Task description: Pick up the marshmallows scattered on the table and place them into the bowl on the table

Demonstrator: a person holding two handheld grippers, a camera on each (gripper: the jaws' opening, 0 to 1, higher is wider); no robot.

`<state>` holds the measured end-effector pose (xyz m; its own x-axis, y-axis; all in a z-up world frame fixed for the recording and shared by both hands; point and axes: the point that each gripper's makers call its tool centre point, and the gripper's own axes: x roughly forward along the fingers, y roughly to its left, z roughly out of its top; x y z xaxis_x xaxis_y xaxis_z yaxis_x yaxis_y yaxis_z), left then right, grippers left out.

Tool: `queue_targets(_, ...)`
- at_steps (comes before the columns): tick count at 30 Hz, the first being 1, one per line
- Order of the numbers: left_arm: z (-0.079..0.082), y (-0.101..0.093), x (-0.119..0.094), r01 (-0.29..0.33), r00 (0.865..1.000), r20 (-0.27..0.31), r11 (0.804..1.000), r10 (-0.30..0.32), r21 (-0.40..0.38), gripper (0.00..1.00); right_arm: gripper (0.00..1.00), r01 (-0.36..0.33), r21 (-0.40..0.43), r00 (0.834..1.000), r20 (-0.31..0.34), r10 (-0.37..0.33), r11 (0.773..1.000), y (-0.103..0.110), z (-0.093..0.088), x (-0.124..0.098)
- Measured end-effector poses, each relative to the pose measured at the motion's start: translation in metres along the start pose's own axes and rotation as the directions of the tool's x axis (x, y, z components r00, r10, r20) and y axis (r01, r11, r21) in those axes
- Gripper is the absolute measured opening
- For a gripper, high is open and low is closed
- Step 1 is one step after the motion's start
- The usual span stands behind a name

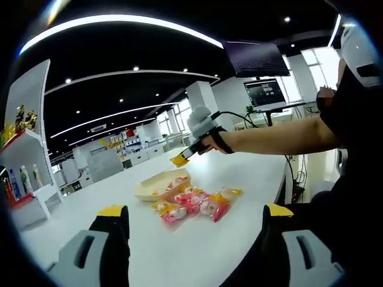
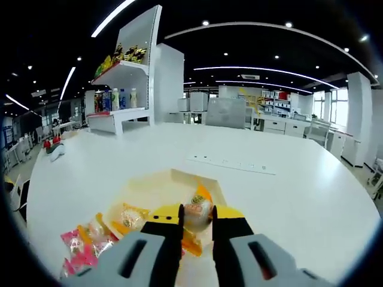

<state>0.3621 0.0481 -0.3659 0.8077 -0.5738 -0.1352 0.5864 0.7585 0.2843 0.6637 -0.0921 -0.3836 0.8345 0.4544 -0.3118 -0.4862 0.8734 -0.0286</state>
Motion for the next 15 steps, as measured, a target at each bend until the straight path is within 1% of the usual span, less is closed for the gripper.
queue_targets(6, 0.001, 0.0, 0.0, 0.002, 1.0, 0.0, 1.0, -0.002, -0.001, 0.91, 0.17, 0.012, -0.024, 1.0, -0.009, -0.012, 1.0, -0.001, -0.011, 0.006)
queue_targets(9, 0.0, -0.002, 0.001, 0.009, 1.0, 0.0, 1.0, -0.009, -0.004, 0.91, 0.17, 0.013, -0.021, 1.0, -0.02, -0.014, 1.0, -0.002, -0.017, 0.009)
queue_targets(12, -0.002, -0.003, 0.001, 0.01, 1.0, -0.006, 1.0, -0.01, -0.001, 0.91, 0.17, 0.015, -0.024, 1.0, -0.02, -0.015, 1.0, -0.002, -0.02, 0.009)
queue_targets(15, -0.003, -0.003, 0.002, 0.01, 1.0, -0.006, 1.0, -0.01, -0.008, 0.91, 0.17, 0.01, -0.009, 1.0, -0.025, -0.01, 1.0, 0.0, -0.024, 0.008)
